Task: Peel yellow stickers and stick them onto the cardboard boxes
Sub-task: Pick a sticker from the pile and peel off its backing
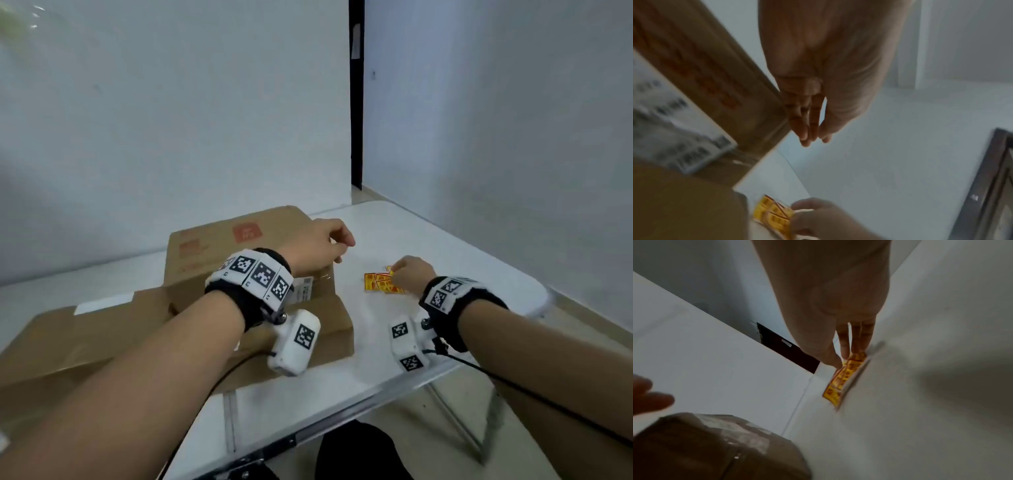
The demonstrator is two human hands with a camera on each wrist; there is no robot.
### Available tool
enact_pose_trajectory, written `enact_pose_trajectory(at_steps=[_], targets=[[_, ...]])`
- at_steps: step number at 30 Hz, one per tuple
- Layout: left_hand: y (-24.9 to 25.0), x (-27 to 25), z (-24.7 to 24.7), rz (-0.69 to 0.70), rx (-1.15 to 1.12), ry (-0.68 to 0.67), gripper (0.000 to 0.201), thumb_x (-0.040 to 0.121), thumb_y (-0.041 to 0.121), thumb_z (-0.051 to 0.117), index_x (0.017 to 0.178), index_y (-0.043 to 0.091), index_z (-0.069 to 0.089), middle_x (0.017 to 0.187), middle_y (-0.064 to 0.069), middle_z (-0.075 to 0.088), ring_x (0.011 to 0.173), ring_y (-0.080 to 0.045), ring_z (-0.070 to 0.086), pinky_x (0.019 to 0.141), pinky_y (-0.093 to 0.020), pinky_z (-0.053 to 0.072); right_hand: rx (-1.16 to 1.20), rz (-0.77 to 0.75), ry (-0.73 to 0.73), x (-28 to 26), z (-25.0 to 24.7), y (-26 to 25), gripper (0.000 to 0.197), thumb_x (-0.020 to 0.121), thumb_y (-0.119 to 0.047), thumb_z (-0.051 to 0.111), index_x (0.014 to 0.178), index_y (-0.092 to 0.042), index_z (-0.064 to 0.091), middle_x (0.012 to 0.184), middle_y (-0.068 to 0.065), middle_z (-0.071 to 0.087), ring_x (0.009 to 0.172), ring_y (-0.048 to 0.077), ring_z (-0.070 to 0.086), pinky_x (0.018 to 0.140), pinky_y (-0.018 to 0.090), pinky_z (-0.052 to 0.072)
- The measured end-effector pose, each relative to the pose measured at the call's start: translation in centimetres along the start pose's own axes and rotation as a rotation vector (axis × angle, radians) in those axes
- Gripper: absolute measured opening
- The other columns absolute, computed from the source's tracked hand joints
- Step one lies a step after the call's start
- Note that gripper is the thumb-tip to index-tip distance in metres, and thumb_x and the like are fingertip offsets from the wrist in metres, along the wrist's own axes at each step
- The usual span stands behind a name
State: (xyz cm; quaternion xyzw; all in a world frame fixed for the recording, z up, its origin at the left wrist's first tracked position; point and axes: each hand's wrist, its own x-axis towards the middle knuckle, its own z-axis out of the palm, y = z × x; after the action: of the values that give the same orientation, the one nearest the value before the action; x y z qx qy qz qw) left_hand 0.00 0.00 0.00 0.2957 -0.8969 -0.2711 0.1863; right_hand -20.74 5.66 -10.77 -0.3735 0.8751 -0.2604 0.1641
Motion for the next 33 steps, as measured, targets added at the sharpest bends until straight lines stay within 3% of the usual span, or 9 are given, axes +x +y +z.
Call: enact_pose_trajectory(at_steps=[2,5,8,13,18,23,27,30,33], targets=[[0.6,0.7,1.1,-0.065,-0.215,-0.069,0.017,0.094,0.012,0.051,0.105,0.011,0.065,0.090,0.003,0.063,0.058,0.004,0.061,0.050,-0.013,0.048,-0.022,-0.011,-0.013,-0.3,0.1,0.7,0.040,0.082,-0.020,0.068,0.121,-0.016,0.061,0.127,0.011,0.059,0.116,0.028,0.056,0.092,0.028,0.045],[0.9,1.6,2.2,-0.066,-0.285,-0.095,0.016,0.093,0.009,0.053,0.103,0.010,0.066,0.100,-0.005,0.065,0.078,-0.010,0.066,0.062,-0.019,0.054,-0.090,-0.031,-0.059,-0.4,0.8,1.0,0.059,0.076,-0.028,0.075,0.129,-0.019,0.054,0.130,0.014,0.053,0.117,0.029,0.055,0.095,0.031,0.043],[0.6,1.9,3.1,-0.093,-0.346,-0.109,0.016,0.093,0.007,0.053,0.103,0.009,0.066,0.104,-0.009,0.066,0.083,-0.014,0.066,0.064,-0.021,0.054,-0.068,-0.020,-0.031,-0.4,1.4,1.0,0.062,0.076,-0.018,0.077,0.130,-0.011,0.048,0.131,0.017,0.049,0.118,0.031,0.053,0.089,0.031,0.043],[0.1,1.8,3.8,-0.158,-0.512,-0.116,0.017,0.093,0.006,0.054,0.105,0.007,0.066,0.104,-0.007,0.066,0.081,-0.013,0.066,0.063,-0.019,0.054,0.091,0.032,0.097,-0.3,1.6,1.2,0.044,0.082,-0.006,0.065,0.122,-0.005,0.046,0.127,0.019,0.047,0.111,0.034,0.055,0.081,0.034,0.044],[-0.2,1.5,4.5,-0.249,-0.692,-0.092,0.015,0.093,0.002,0.053,0.098,0.009,0.065,0.100,-0.006,0.065,0.074,-0.014,0.065,0.058,-0.017,0.053,0.343,0.063,0.228,-0.9,0.9,2.0,0.018,0.078,-0.009,0.061,0.093,-0.015,0.054,0.106,0.014,0.067,0.092,0.033,0.067,0.077,0.038,0.055],[0.2,1.3,5.4,-0.213,-0.538,-0.062,0.017,0.093,0.002,0.050,0.098,0.010,0.064,0.104,-0.008,0.064,0.077,-0.016,0.066,0.059,-0.019,0.053,0.422,0.036,0.283,-1.7,0.7,2.9,0.010,0.080,-0.016,0.061,0.089,-0.019,0.065,0.101,0.011,0.070,0.091,0.031,0.067,0.082,0.047,0.056],[1.1,1.1,6.5,-0.033,-0.120,-0.049,0.022,0.089,0.005,0.046,0.096,0.016,0.063,0.107,-0.003,0.063,0.085,-0.022,0.069,0.069,-0.030,0.058,0.427,0.017,0.315,-2.4,0.5,3.6,0.019,0.088,-0.015,0.060,0.102,-0.013,0.073,0.104,0.011,0.072,0.100,0.030,0.065,0.086,0.036,0.052],[1.4,1.0,7.3,-0.043,-0.108,-0.103,0.021,0.088,0.004,0.046,0.095,0.015,0.063,0.104,-0.003,0.064,0.084,-0.023,0.069,0.065,-0.028,0.057,0.507,0.035,0.348,-3.0,0.1,3.7,0.021,0.086,-0.017,0.064,0.106,-0.013,0.069,0.106,0.010,0.071,0.096,0.024,0.064,0.083,0.031,0.047],[1.3,1.1,7.2,-0.088,-0.187,-0.084,0.020,0.090,0.004,0.047,0.101,0.013,0.062,0.103,-0.007,0.065,0.085,-0.021,0.068,0.060,-0.022,0.053,0.639,-0.044,0.387,-4.0,-0.9,2.2,0.015,0.087,-0.018,0.064,0.100,-0.014,0.068,0.096,0.005,0.072,0.091,0.021,0.065,0.085,0.036,0.052]])
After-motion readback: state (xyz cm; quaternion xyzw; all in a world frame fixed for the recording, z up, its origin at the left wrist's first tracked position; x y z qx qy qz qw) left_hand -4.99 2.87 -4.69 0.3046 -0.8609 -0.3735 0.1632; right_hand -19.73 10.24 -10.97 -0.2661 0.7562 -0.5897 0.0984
